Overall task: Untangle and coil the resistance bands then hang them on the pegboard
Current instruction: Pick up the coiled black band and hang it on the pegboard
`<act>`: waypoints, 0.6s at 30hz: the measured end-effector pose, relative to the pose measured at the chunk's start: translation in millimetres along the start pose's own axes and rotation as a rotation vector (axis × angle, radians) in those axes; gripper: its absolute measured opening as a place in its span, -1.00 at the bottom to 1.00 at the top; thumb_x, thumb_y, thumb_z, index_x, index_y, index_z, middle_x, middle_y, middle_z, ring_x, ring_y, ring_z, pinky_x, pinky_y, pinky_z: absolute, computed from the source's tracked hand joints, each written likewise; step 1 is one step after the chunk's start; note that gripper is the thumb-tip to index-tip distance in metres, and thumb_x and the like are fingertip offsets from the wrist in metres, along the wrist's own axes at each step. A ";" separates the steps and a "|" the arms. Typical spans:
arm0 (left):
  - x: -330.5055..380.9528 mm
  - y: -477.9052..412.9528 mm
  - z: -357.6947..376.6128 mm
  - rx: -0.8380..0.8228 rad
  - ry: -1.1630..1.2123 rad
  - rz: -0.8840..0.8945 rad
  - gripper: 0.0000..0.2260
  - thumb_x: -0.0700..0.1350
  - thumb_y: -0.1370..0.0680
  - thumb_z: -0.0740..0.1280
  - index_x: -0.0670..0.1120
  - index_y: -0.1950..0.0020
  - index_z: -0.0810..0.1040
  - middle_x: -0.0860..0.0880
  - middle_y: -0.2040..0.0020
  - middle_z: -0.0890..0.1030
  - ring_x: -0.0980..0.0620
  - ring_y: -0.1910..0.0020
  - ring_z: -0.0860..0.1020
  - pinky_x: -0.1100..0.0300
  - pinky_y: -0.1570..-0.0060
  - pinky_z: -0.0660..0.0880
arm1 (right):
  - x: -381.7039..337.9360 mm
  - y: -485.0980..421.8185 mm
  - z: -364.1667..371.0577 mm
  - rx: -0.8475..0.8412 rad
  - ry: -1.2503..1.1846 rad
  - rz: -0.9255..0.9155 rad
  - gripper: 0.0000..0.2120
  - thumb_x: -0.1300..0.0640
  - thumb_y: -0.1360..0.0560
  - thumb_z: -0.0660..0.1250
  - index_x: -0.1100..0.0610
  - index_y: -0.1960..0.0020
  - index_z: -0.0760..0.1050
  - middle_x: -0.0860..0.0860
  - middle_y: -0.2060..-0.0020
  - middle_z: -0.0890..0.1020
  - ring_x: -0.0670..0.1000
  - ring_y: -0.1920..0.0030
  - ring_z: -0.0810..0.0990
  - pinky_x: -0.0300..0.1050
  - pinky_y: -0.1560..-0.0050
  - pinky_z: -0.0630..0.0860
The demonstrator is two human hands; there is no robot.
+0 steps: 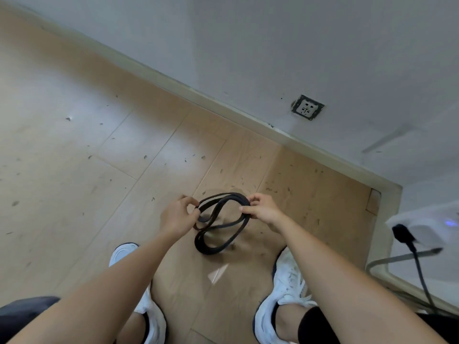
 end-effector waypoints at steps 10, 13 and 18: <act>113.8 7.7 -54.9 -0.223 0.087 0.388 -0.34 0.16 -0.37 0.48 0.09 -0.45 0.45 0.08 -0.37 0.54 0.04 -0.37 0.43 -0.02 -0.38 0.39 | -134.7 71.5 -26.0 -0.148 0.416 -0.347 -0.81 0.25 -0.37 0.56 0.14 0.05 0.63 -0.01 0.22 0.65 -0.05 0.19 0.62 -0.08 0.03 0.57; 144.4 19.1 -68.9 -0.252 0.083 0.491 -0.54 0.10 -0.43 0.53 0.08 -0.29 0.56 0.14 -0.17 0.64 0.09 -0.17 0.57 0.02 -0.24 0.50 | -166.5 99.7 -47.4 -0.133 0.468 -0.422 -0.79 0.30 -0.38 0.54 0.14 0.03 0.64 -0.03 0.20 0.67 -0.10 0.17 0.63 -0.21 0.08 0.58; 191.5 43.0 -100.1 -0.249 0.182 0.604 -0.86 0.01 -0.50 0.50 0.09 0.01 0.59 0.08 0.11 0.66 0.09 0.05 0.63 0.06 -0.02 0.57 | -198.4 140.2 -81.4 -0.080 0.542 -0.512 -0.76 0.33 -0.37 0.51 0.14 0.00 0.64 -0.01 0.16 0.70 -0.08 0.17 0.65 -0.21 0.11 0.57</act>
Point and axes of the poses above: each hand's wrist, its own y-axis away from the middle knuckle, its own z-axis out of the palm, x = y × z, the point moved 4 cm from there along -y, towards the middle knuckle
